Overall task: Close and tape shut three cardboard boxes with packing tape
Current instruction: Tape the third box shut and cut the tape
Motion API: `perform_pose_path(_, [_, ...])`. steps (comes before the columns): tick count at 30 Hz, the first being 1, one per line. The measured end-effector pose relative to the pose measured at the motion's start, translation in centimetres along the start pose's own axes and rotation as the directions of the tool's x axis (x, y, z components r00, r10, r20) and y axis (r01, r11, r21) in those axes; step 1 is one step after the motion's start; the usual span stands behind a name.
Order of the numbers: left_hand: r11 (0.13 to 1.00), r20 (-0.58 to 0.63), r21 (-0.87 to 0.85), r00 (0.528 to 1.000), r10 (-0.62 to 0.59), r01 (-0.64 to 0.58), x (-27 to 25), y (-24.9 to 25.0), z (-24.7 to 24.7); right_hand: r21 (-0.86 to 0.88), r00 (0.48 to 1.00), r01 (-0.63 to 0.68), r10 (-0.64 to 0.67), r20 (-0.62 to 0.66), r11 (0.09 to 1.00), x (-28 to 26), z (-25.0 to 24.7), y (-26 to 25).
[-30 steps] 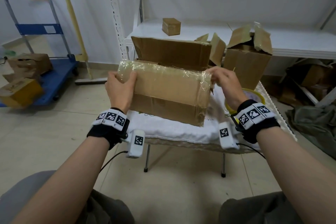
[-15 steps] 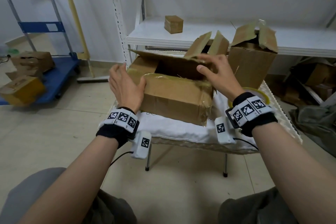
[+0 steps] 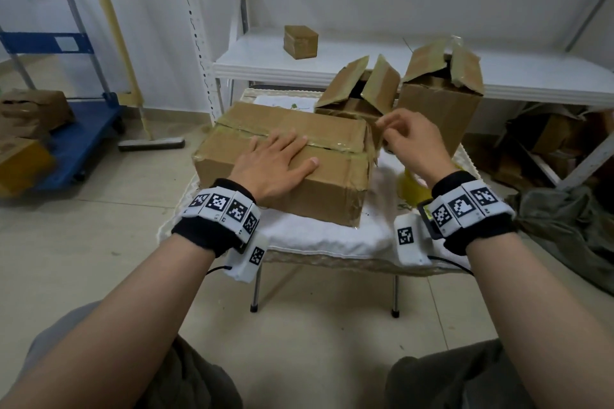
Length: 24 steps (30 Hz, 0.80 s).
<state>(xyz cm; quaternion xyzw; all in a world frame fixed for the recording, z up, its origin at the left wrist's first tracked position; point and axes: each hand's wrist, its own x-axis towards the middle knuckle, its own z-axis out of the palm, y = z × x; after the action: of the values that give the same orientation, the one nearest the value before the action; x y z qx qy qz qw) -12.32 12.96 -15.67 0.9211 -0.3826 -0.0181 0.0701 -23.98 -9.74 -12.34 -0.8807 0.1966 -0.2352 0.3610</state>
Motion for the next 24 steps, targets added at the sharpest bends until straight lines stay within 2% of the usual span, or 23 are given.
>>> perform_pose_path(2, [1.0, 0.006, -0.007, 1.0, -0.002, 0.002, 0.2, 0.0, -0.1, -0.091, 0.995, -0.093, 0.095, 0.021, 0.991, -0.3, -1.5, 1.2])
perform_pose_path(6, [1.0, -0.022, -0.014, 1.0, 0.003, -0.004, 0.0, 0.0, 0.0, -0.238, 0.933, -0.242, 0.293, 0.21, 0.941, -1.2, -2.9, 3.0])
perform_pose_path(11, [0.999, -0.051, -0.044, 0.999, 0.011, -0.013, -0.2, 0.1, -0.1, -0.364, 0.932, -0.25, 0.325, 0.163, 0.897, -2.0, -2.9, 3.2])
perform_pose_path(14, [0.998, -0.057, -0.067, 0.998, -0.003, -0.001, 0.0, 0.1, -0.3, -0.474, 0.903, -0.233, 0.37, 0.218, 0.849, -2.4, -2.9, 3.2])
perform_pose_path(18, [0.997, -0.131, -0.075, 0.991, 0.002, -0.012, 0.0, 0.4, -0.7, -0.618, 0.871, -0.176, 0.414, 0.265, 0.766, -2.2, -2.7, 4.3])
perform_pose_path(20, [0.996, -0.157, -0.084, 0.988, 0.001, -0.014, 0.0, 0.5, -0.9, -0.594, 0.897, -0.211, 0.395, 0.198, 0.777, -1.8, -2.7, 4.7])
perform_pose_path(21, [0.996, -0.164, -0.089, 0.987, 0.0, -0.014, 0.0, 0.5, -1.0, -0.522, 0.917, -0.252, 0.373, 0.14, 0.815, -1.5, -2.8, 4.7])
perform_pose_path(23, [0.995, -0.165, -0.098, 0.986, -0.001, -0.016, 0.1, 0.6, -0.9, -0.246, 0.945, -0.316, 0.328, 0.007, 0.916, -1.0, -3.2, 4.4])
perform_pose_path(24, [0.995, -0.164, -0.1, 0.986, -0.003, -0.014, 0.2, 0.5, -0.9, -0.091, 0.955, -0.295, 0.292, -0.045, 0.951, -0.8, -3.3, 4.1])
